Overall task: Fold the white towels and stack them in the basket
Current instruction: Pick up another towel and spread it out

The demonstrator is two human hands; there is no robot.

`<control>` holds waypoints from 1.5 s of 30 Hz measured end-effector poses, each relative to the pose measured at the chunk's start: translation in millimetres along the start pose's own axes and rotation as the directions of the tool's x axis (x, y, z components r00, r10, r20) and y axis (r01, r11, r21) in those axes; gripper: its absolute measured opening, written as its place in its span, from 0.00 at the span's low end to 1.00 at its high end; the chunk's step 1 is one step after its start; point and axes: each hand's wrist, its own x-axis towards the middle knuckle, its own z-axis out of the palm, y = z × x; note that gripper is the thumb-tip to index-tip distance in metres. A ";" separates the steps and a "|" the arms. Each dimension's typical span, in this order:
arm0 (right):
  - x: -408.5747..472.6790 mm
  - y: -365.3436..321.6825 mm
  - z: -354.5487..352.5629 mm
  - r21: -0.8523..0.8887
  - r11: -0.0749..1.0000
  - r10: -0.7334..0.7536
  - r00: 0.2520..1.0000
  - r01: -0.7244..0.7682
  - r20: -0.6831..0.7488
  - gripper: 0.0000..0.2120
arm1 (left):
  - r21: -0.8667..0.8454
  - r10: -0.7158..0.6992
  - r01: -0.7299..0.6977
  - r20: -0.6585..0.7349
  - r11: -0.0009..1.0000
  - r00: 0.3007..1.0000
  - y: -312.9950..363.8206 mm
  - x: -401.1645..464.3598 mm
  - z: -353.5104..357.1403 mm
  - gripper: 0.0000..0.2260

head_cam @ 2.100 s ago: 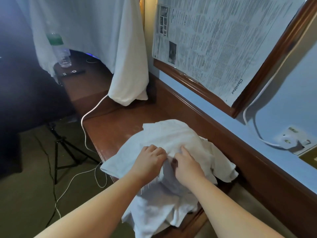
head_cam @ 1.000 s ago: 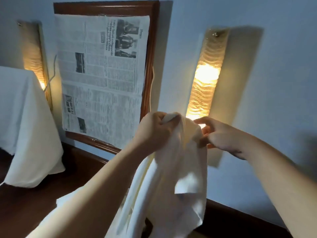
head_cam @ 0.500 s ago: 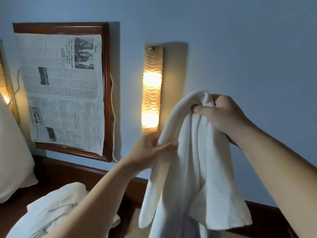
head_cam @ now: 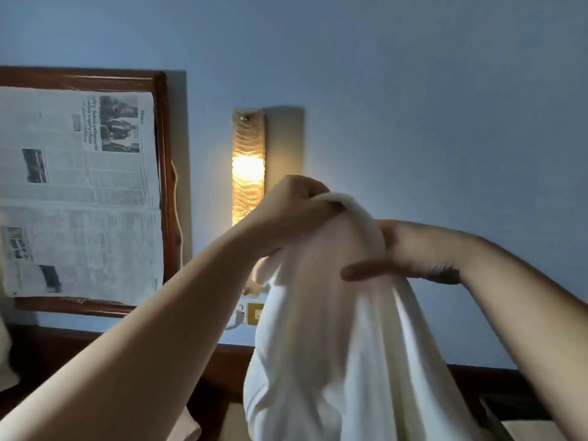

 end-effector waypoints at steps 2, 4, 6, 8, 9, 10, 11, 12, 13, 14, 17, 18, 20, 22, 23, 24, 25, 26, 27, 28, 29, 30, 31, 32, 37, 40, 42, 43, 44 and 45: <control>4.5 -4.0 5.3 0.040 0.998 -0.028 0.976 0.037 -0.215 0.12 | 0.106 0.061 -0.066 0.056 0.992 0.997 19.7 9.7 -3.5 0.07; 2.4 0.8 6.2 0.080 0.995 -0.023 0.939 0.053 -0.342 0.06 | 0.104 0.068 -0.073 0.053 0.992 0.996 18.6 7.6 -4.7 0.06; -4.2 9.6 8.4 0.147 0.986 -0.004 0.900 0.076 -0.435 0.06 | 0.004 0.015 -0.015 0.065 1.000 0.998 -0.7 -5.5 -5.1 0.08; -12.9 16.3 12.6 0.295 0.948 0.051 0.852 0.123 -0.520 0.07 | -0.093 -0.043 0.057 0.148 0.994 0.988 -28.4 -24.7 -2.0 0.10; -17.3 17.6 14.8 0.375 0.916 0.095 0.835 0.139 -0.542 0.07 | -0.148 -0.055 0.086 0.205 0.985 0.977 -41.7 -35.9 2.2 0.10; -21.1 18.7 16.5 0.441 0.886 0.139 0.829 0.140 -0.542 0.06 | -0.227 -0.056 0.113 0.245 0.967 0.968 -51.7 -47.4 7.3 0.10; -24.3 20.2 18.4 0.479 0.869 0.171 0.833 0.125 -0.526 0.06 | -0.331 -0.063 0.147 0.252 0.932 0.966 -57.7 -57.2 12.3 0.08; -27.3 23.0 21.7 0.494 0.864 0.196 0.841 0.094 -0.504 0.05 | -0.430 -0.081 0.176 0.231 0.886 0.970 -58.6 -64.7 15.0 0.07; -31.4 24.2 26.3 0.468 0.883 0.215 0.851 0.041 -0.480 0.04 | -0.500 -0.099 0.182 0.188 0.846 0.977 -56.2 -69.4 14.6 0.07; -34.4 24.4 32.0 0.406 0.913 0.226 0.861 -0.025 -0.456 0.03 | -0.533 -0.111 0.163 0.128 0.831 0.985 -51.0 -70.2 11.7 0.07; -43.2 18.4 54.3 0.242 0.969 0.135 0.923 -0.047 -0.359 0.06 | -0.382 -0.051 0.045 -0.007 0.923 0.999 -24.1 -66.7 -3.4 0.08; -46.5 13.2 62.8 0.270 0.963 0.079 0.943 0.011 -0.322 0.07 | -0.296 0.003 -0.002 0.005 0.955 1.000 -12.8 -67.0 -6.1 0.09; -54.7 2.9 76.4 0.317 0.941 -0.016 0.954 0.116 -0.301 0.10 | -0.182 0.076 -0.062 0.068 0.981 0.995 5.8 -72.0 -4.7 0.08; -59.9 0.0 83.8 0.322 0.927 -0.062 0.928 0.190 -0.368 0.08 | -0.200 0.073 -0.056 0.082 0.978 0.994 10.6 -76.9 -2.0 0.07; -61.6 2.3 85.4 0.365 0.906 -0.049 0.911 0.213 -0.410 0.08 | -0.253 0.062 -0.037 0.091 0.967 0.994 9.3 -79.6 -2.3 0.07; -63.2 4.7 87.2 0.429 0.875 -0.008 0.895 0.222 -0.447 0.09 | -0.346 0.049 -0.002 0.127 0.938 0.991 6.8 -82.8 -2.7 0.06; -64.9 8.1 87.9 0.497 0.838 0.038 0.886 0.223 -0.462 0.12 | -0.470 0.036 0.057 0.187 0.881 0.982 3.9 -87.4 -1.5 0.06; -65.8 10.5 88.2 0.549 0.806 0.068 0.887 0.222 -0.457 0.13 | -0.592 0.026 0.135 0.256 0.794 0.966 0.8 -92.3 0.6 0.05; -66.8 11.7 89.6 0.587 0.780 0.077 0.897 0.218 -0.435 0.13 | -0.684 0.026 0.211 0.318 0.699 0.948 -1.3 -97.6 4.0 0.06; -69.0 11.6 91.1 0.611 0.764 0.074 0.913 0.207 -0.402 0.13 | -0.737 0.039 0.267 0.369 0.621 0.929 -1.8 -102.1 8.0 0.08; -70.8 11.6 93.2 0.629 0.753 0.060 0.931 0.194 -0.359 0.13 | -0.763 0.065 0.301 0.408 0.571 0.910 -1.4 -105.4 12.6 0.11; -71.0 12.4 96.1 0.645 0.744 0.064 0.941 0.177 -0.332 0.14 | -0.780 0.097 0.324 0.438 0.536 0.894 -1.4 -108.1 16.5 0.13; -70.4 13.8 98.2 0.659 0.735 0.086 0.941 0.162 -0.327 0.13 | -0.793 0.124 0.338 0.455 0.506 0.882 -1.3 -110.5 19.8 0.15; -69.3 15.8 97.8 0.683 0.716 0.132 0.933 0.144 -0.334 0.12 | -0.809 0.142 0.354 0.465 0.469 0.874 -0.8 -112.1 23.3 0.17; -71.6 22.7 90.7 0.741 0.668 0.217 0.932 0.076 -0.290 0.14 | -0.879 0.201 0.373 0.439 0.296 0.876 4.9 -119.7 40.4 0.14; -74.3 29.8 84.3 0.769 0.637 0.269 0.917 0.059 -0.293 0.15 | -0.892 0.170 0.361 0.414 0.272 0.894 12.3 -123.2 48.0 0.13; -74.8 34.4 84.4 0.773 0.632 0.261 0.928 0.045 -0.268 0.20 | -0.896 0.147 0.356 0.403 0.266 0.903 16.1 -126.9 51.5 0.11; -74.6 36.8 84.5 0.774 0.631 0.261 0.927 0.048 -0.270 0.21 | -0.895 0.119 0.360 0.400 0.263 0.909 17.5 -128.0 53.3 0.10; -75.3 38.3 84.3 0.771 0.635 0.269 0.922 0.047 -0.277 0.19 | -0.894 0.084 0.362 0.395 0.264 0.915 19.0 -128.8 54.8 0.10; -75.6 40.3 84.1 0.763 0.645 0.277 0.918 0.042 -0.284 0.17 | -0.892 0.051 0.361 0.388 0.273 0.920 21.0 -129.6 55.7 0.10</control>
